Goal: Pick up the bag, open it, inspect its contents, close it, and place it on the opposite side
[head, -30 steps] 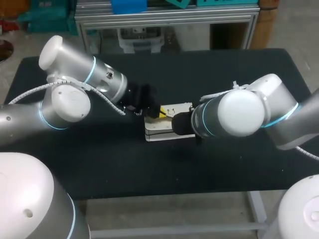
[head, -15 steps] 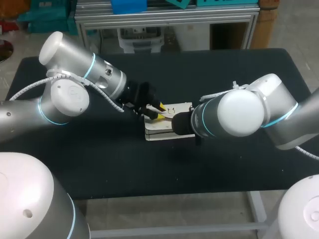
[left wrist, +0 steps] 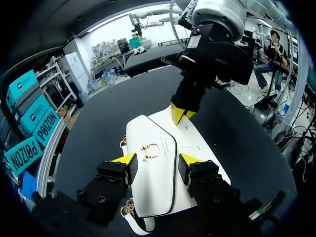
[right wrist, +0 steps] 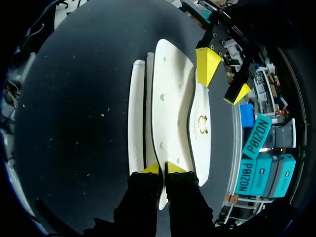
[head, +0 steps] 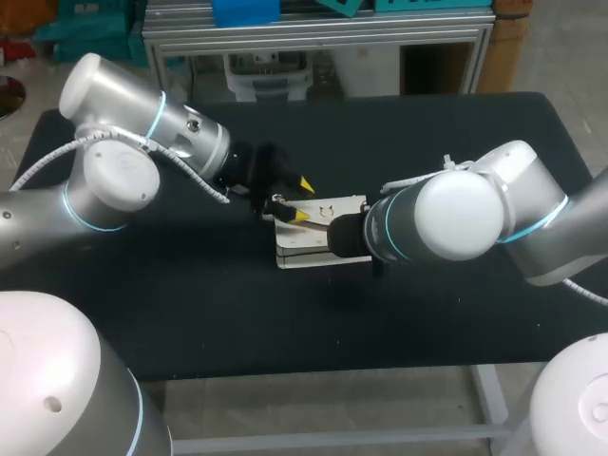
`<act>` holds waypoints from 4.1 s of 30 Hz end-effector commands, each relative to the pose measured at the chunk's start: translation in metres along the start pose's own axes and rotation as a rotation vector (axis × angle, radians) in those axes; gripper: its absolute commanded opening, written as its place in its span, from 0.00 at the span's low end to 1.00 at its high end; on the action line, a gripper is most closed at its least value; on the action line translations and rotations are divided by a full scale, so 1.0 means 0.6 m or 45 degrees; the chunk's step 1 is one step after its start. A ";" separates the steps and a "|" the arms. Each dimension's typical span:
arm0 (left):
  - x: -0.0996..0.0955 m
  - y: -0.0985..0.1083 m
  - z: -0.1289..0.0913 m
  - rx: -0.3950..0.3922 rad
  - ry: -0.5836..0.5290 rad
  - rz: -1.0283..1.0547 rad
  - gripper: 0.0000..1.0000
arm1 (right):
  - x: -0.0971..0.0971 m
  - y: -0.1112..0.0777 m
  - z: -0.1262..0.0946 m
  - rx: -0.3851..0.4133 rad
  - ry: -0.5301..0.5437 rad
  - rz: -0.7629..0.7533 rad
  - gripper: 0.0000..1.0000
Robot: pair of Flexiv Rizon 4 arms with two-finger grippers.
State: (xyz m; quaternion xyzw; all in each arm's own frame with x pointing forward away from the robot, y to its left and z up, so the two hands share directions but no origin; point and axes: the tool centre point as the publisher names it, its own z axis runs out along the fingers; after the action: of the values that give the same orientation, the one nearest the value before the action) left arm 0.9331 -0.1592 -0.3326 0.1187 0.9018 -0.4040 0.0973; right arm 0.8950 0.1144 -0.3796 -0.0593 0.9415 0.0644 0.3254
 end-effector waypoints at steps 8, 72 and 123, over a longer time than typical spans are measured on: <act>-0.007 0.002 -0.008 -0.005 0.015 -0.051 0.87 | 0.007 0.005 -0.031 -0.045 -0.225 0.011 1.00; -0.022 0.025 -0.156 -0.516 -0.256 -1.637 1.00 | -0.234 -0.111 -0.123 0.198 0.669 0.873 1.00; 0.013 0.082 -0.070 -0.208 -0.222 -2.956 1.00 | -0.123 -0.107 -0.052 0.271 1.479 1.960 1.00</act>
State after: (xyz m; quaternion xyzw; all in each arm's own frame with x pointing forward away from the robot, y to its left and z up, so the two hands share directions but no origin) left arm 0.9433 -0.1000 -0.3345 -0.8014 0.5305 -0.1584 -0.2263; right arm 0.9378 0.0532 -0.3037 0.5751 0.7696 0.1059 -0.2566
